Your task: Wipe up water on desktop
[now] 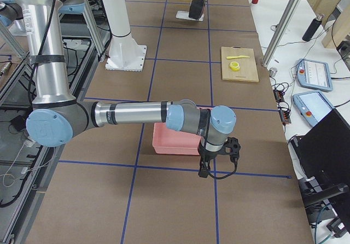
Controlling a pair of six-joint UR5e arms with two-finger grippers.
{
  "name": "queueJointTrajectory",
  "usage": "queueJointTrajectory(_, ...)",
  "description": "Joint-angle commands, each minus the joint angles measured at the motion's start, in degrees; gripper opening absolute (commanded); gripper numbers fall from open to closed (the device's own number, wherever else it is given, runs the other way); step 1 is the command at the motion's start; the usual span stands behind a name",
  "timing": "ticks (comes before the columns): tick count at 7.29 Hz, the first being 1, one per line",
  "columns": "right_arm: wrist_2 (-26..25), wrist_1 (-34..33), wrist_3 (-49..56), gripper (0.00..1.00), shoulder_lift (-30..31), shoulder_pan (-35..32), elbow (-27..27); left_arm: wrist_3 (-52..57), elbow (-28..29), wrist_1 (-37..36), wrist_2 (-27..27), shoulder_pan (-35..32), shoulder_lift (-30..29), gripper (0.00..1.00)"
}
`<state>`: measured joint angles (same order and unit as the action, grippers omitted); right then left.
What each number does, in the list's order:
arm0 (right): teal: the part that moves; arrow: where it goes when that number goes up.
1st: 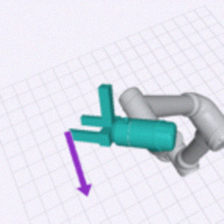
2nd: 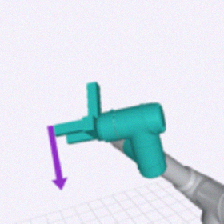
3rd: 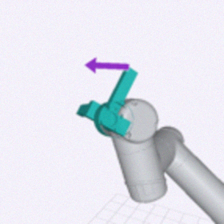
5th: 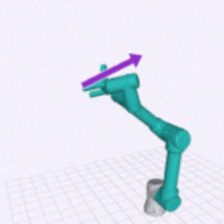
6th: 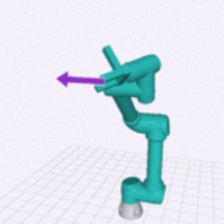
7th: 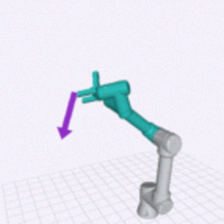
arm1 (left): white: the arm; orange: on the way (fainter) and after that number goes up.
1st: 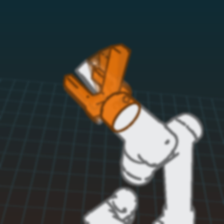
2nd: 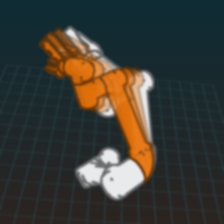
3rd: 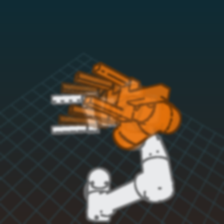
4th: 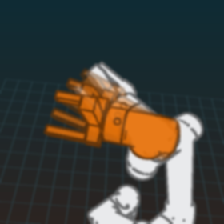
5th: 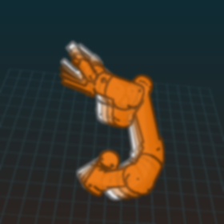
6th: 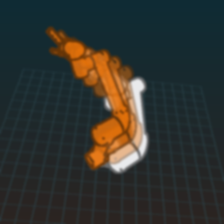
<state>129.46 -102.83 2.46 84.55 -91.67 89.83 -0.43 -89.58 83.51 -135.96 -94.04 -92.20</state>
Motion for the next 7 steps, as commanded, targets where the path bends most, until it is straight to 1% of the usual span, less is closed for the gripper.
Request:
queueJointTrajectory(1,0.0,0.0,0.0,1.0,0.0,0.0,0.17,-0.01,-0.07,-0.01,-0.01,0.0,0.0,0.98)
queueJointTrajectory(7,-0.09,-0.35,-0.09,1.0,0.0,-0.09,1.58,-0.01,-0.07,-0.01,-0.01,0.0,-0.35,0.98)
